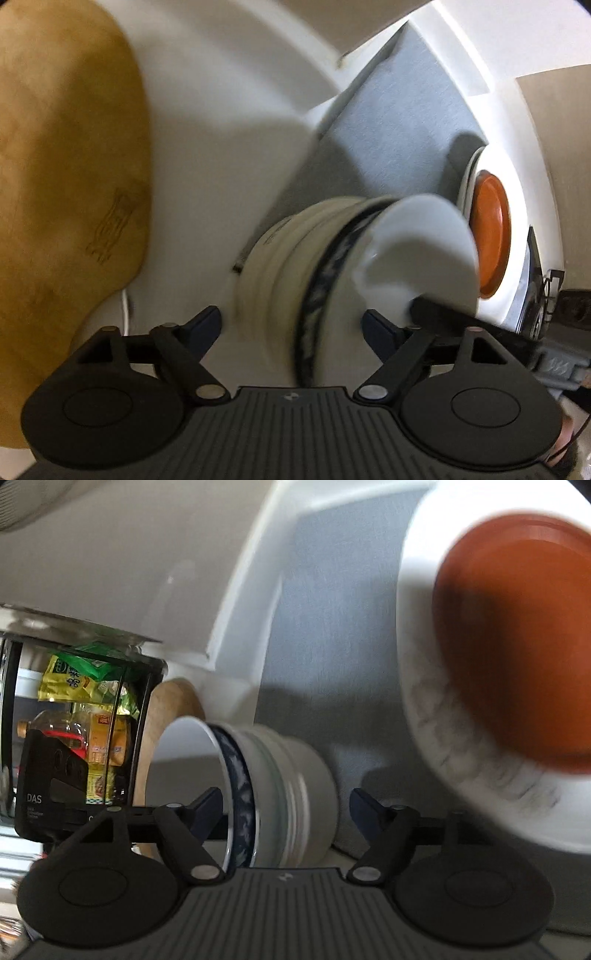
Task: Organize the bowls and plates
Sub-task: 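Lower the nested bowls onto the brown-orange plate with both grippers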
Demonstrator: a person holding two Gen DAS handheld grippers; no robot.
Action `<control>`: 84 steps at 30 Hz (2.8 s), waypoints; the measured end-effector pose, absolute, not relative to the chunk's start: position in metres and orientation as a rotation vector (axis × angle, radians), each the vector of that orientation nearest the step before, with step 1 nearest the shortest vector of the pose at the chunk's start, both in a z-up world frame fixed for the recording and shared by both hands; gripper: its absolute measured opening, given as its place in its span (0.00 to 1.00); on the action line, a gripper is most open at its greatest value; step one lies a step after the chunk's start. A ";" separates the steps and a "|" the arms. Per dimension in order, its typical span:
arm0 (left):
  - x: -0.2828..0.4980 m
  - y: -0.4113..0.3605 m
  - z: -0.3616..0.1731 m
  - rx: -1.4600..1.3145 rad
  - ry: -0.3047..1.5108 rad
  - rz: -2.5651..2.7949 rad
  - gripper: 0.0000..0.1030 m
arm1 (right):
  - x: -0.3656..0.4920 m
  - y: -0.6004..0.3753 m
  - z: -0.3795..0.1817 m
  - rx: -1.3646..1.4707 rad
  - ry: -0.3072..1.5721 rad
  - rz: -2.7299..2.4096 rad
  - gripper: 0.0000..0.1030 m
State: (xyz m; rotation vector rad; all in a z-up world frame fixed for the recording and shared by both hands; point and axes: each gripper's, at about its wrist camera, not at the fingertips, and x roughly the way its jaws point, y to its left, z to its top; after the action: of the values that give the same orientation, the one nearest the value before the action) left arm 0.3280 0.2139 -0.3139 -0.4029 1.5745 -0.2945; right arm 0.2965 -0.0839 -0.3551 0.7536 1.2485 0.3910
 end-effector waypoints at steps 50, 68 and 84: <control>0.319 0.143 -0.239 -0.235 1.488 -0.412 0.45 | 0.228 -0.129 -0.270 0.716 1.016 0.137 0.36; 0.383 0.023 -0.210 -0.140 1.446 -0.550 0.46 | 0.249 -0.232 -0.234 0.721 0.868 -0.012 0.36; 0.404 -0.025 -0.269 -0.110 1.456 -0.588 0.47 | 0.258 -0.260 -0.288 0.735 0.866 -0.104 0.36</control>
State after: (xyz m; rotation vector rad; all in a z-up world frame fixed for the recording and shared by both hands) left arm 0.4037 -0.0250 -0.2690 -0.1100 1.4556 -0.5877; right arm 0.2583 -0.2599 -0.2879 0.7355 0.8657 -0.1042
